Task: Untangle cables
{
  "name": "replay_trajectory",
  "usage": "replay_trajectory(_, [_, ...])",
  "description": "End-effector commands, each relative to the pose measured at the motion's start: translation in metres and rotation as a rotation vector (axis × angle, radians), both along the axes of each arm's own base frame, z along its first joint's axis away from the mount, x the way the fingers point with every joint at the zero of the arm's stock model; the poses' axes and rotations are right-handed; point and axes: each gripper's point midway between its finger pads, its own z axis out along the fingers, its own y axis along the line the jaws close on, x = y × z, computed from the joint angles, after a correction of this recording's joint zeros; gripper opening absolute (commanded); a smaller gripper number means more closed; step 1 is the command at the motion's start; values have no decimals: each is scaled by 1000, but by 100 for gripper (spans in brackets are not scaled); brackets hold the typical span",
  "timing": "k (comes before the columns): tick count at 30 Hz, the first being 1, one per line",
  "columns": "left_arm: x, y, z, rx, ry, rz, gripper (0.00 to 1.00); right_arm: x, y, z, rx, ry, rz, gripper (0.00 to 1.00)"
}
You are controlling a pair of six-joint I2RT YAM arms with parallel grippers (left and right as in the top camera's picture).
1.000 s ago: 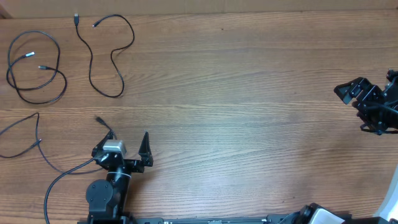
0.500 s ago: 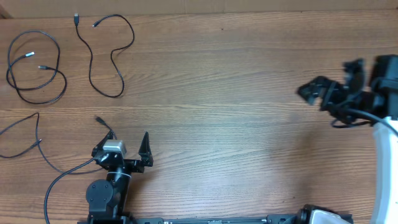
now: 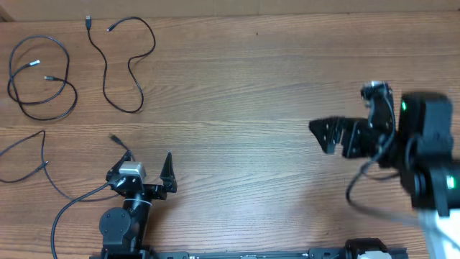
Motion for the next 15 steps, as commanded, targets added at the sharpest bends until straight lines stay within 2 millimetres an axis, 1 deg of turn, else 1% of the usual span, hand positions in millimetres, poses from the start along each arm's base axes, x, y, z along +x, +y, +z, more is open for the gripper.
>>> replay_trajectory(1, [0, 1, -1, 20, -9, 8, 100, -19, -14, -4, -104, -114, -56, 100])
replay_trajectory(2, [0, 1, -1, 20, -9, 8, 100, -27, -19, -6, -146, -178, -77, 100])
replay_trajectory(6, [0, 1, -1, 20, -9, 8, 100, -38, -31, -13, -202, -303, -135, 100])
replay_trajectory(8, [0, 1, -1, 20, -9, 8, 99, -40, -33, -14, -201, -353, -153, 100])
replay_trajectory(12, [0, 1, -1, 20, -9, 8, 100, -41, -35, -8, -175, -471, -173, 100])
replay_trajectory(15, [0, 1, -1, 20, -9, 8, 100, -40, -40, -11, -183, -518, -209, 100])
